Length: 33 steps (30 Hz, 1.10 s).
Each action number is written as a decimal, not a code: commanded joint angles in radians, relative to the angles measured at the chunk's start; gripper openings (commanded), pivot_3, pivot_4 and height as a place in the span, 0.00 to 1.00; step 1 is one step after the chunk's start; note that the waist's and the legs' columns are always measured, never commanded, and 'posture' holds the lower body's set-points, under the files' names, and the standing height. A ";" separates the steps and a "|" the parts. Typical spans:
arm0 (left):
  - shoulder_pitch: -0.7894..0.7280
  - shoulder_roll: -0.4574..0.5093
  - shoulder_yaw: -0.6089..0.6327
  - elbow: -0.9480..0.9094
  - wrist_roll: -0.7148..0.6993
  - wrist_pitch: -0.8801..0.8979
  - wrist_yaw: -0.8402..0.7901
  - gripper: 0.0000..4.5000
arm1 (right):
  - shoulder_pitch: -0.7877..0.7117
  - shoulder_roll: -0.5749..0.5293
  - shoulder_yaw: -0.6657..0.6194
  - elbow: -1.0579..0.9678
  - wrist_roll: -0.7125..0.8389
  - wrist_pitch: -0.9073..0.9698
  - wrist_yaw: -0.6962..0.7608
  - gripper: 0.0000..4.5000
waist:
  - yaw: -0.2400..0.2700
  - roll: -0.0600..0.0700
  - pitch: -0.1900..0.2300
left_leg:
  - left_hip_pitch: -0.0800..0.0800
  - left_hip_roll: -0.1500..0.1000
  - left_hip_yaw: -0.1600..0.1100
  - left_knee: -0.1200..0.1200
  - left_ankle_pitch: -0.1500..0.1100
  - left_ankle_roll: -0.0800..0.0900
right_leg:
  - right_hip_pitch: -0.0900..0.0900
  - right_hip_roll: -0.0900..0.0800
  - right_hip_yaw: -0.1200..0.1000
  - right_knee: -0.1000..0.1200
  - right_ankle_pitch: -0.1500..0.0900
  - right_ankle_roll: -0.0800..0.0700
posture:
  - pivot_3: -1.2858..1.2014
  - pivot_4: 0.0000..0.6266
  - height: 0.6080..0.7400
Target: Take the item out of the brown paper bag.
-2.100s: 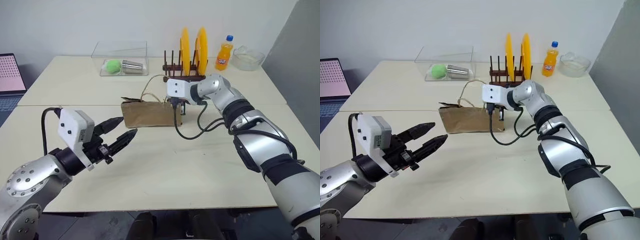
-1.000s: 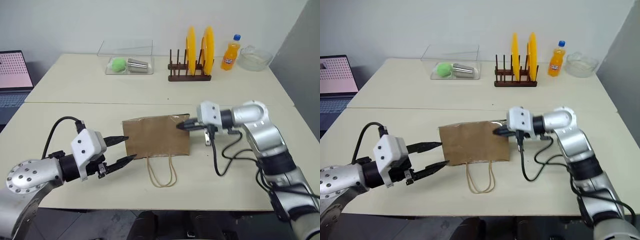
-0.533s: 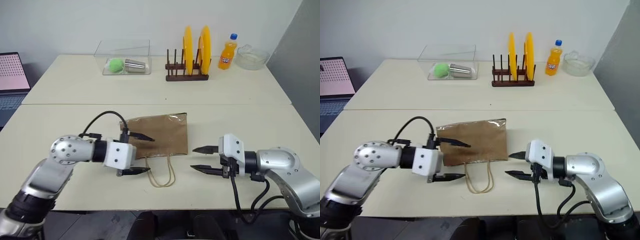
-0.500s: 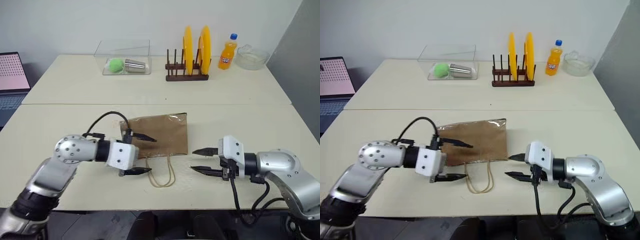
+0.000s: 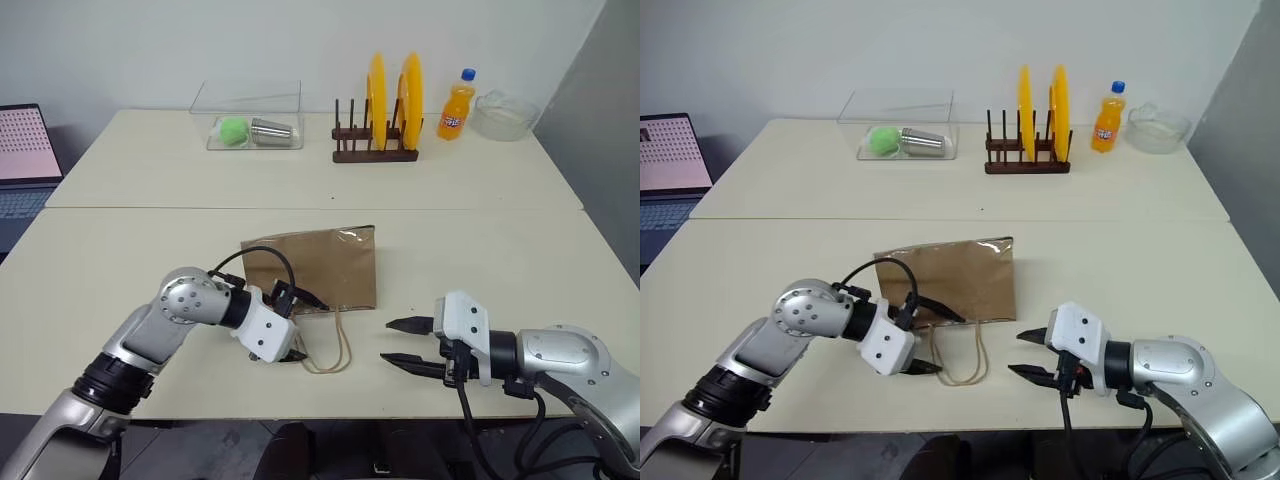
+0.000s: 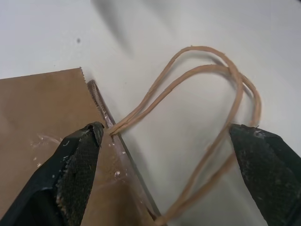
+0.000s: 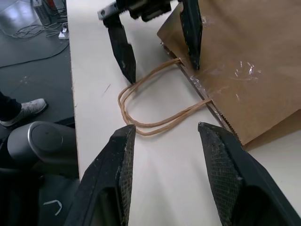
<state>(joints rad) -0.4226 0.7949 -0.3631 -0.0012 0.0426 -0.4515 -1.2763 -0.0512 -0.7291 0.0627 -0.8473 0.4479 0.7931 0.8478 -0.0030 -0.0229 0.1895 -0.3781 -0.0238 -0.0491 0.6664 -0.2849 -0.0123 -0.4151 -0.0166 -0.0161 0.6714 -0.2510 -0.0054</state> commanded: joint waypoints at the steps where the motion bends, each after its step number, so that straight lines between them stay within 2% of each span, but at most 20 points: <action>1: -0.016 0.006 -0.011 0.031 0.033 -0.056 0.004 1.00 | -0.016 -0.017 -0.009 -0.035 0.032 0.004 -0.013 0.49 | 0.000 0.000 0.000 | 0.000 0.000 0.000 0.000 0.000 0.000 | 0.000 0.000 0.000 0.000 0.000 0.000 | 0.52 0.24 1.00; 8: -0.022 -0.023 -0.037 0.083 0.075 -0.080 0.016 1.00 | -0.026 -0.037 -0.015 -0.042 0.068 0.014 -0.032 0.49 | 0.001 0.000 0.000 | 0.004 0.000 -0.001 0.000 0.000 0.000 | 0.004 0.000 -0.001 0.000 0.000 0.000 | 0.52 0.24 1.00; 11: -0.020 -0.024 -0.053 0.085 0.073 -0.068 0.000 0.88 | -0.024 -0.044 -0.018 -0.043 0.081 0.015 -0.036 0.49 | 0.001 0.001 -0.001 | 0.008 0.000 -0.001 -0.001 0.000 0.000 | 0.009 0.000 -0.001 -0.003 0.000 0.000 | 0.52 0.24 1.00; 23: -0.008 0.005 -0.073 0.068 0.058 -0.047 -0.052 0.03 | -0.004 -0.063 -0.021 -0.044 0.113 -0.010 -0.042 0.49 | 0.002 0.000 -0.002 | 0.008 0.000 -0.001 -0.002 0.000 0.001 | 0.011 0.000 -0.001 -0.008 0.002 0.003 | 0.52 0.24 1.00; 24: -0.010 0.006 -0.066 0.062 0.048 -0.039 -0.053 0.01 | -0.003 -0.065 -0.017 -0.042 0.109 -0.018 -0.038 0.49 | 0.002 0.000 -0.002 | 0.008 0.000 -0.001 -0.002 0.000 0.001 | 0.011 0.000 -0.001 -0.008 0.002 0.003 | 0.52 0.24 1.00; 27: -0.014 0.004 -0.026 0.035 -0.001 0.032 -0.040 0.01 | -0.001 -0.071 0.011 -0.026 0.047 -0.086 -0.039 0.49 | 0.002 0.000 -0.002 | 0.008 0.000 -0.001 -0.002 0.000 0.001 | 0.011 0.000 -0.001 -0.008 0.002 0.003 | 0.52 0.24 1.00; 33: -0.024 0.005 0.124 -0.090 -0.184 0.370 0.018 0.01 | 0.043 -0.106 0.086 0.027 -0.098 -0.300 0.013 0.49 | 0.001 0.000 -0.001 | 0.006 0.001 -0.002 -0.002 0.000 0.001 | 0.010 0.000 -0.002 -0.008 0.002 0.003 | 0.52 0.24 1.00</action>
<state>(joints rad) -0.4328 0.7894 -0.2988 -0.0324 -0.0767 -0.1746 -1.2781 -0.0170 -0.8190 0.1311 -0.8155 0.3978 0.5833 0.8323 -0.0024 -0.0230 0.1882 -0.3718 -0.0232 -0.0508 0.6644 -0.2850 -0.0117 -0.4054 -0.0161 -0.0177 0.6628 -0.2493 -0.0020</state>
